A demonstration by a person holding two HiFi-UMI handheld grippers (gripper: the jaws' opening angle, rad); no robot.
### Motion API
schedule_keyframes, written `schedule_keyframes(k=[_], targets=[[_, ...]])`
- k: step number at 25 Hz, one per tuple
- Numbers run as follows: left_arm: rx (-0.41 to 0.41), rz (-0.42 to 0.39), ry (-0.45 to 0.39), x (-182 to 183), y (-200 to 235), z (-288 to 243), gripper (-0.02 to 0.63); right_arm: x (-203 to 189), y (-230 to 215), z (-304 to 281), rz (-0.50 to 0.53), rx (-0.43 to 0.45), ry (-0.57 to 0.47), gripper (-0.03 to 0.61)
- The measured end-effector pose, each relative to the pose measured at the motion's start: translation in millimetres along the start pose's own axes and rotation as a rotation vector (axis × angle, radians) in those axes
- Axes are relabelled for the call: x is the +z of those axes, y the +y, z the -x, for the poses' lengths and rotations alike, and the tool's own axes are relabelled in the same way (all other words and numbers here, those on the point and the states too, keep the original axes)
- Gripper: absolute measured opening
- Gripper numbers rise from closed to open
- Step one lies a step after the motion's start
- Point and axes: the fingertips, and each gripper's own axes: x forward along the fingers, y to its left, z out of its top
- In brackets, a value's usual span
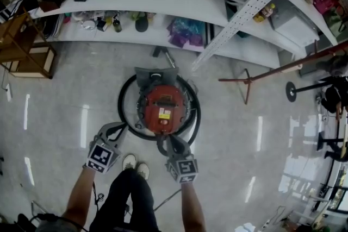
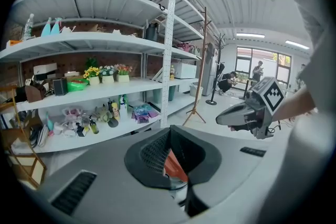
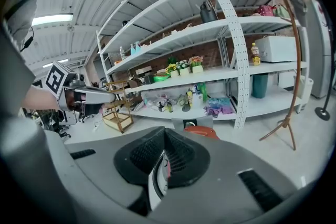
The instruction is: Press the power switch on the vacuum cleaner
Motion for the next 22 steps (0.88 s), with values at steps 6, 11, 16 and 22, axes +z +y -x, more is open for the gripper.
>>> schedule_keyframes(k=[6,11,16,22], targets=[[-0.005,0.019,0.016,-24,1,-16,0.006,-30,-14,-16,-0.008,-0.011,0.03,0.012],[-0.01,0.024,0.03,-43,2,-29,0.006,-45,-23,-31,-0.011,-0.009,0.033,0.012],[-0.015,0.024,0.036,-58,1,-38,0.006,-60,-31,-45,-0.018,-0.016,0.042,0.012],[-0.014,0.031,0.041,-73,1,-50,0.006,-81,-42,-61,-0.022,-0.023,0.043,0.012]])
